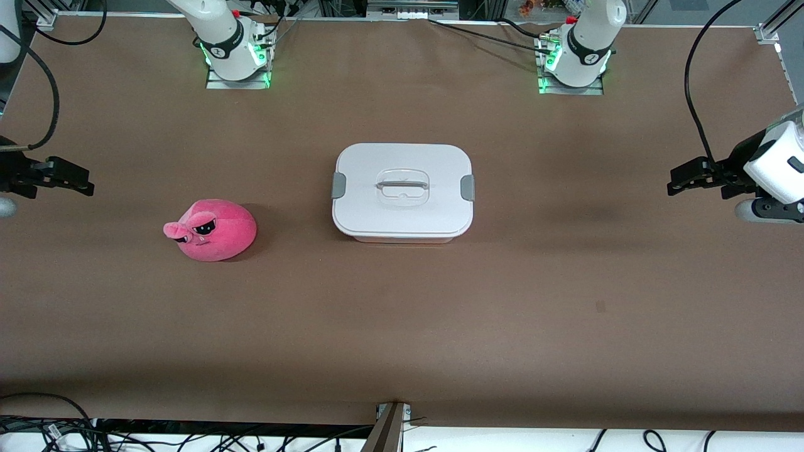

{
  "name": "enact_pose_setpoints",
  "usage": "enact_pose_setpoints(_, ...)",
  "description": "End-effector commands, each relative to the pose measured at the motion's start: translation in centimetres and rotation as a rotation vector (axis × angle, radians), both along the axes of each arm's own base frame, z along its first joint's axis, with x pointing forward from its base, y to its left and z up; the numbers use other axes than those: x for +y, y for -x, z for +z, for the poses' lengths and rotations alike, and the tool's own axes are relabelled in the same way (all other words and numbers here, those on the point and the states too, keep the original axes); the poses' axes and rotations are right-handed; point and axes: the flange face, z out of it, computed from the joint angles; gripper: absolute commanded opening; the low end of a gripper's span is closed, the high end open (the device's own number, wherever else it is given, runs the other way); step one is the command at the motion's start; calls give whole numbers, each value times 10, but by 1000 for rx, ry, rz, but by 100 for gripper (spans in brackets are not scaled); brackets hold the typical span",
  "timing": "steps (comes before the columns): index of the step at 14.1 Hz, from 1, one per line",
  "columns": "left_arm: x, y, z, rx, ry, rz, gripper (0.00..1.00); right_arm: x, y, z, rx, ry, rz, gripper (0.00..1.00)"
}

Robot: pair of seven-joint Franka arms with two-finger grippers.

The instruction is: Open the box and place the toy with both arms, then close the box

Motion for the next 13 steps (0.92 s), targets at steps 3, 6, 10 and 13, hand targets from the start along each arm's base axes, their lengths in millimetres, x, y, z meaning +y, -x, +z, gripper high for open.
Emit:
enact_pose_setpoints(3,-36,3,-13,77,6,-105,100,13,-11,-20,27,-4,27,100)
enact_pose_setpoints(6,-93,12,-9,79,37,-283,100,9,-14,-27,35,5,32,100)
enact_pose_setpoints(10,-202,36,-19,81,112,-673,100,14,-24,-69,100,0,32,100)
enact_pose_setpoints(13,-278,46,-38,29,169,-797,100,20,-27,-105,149,-41,28,100)
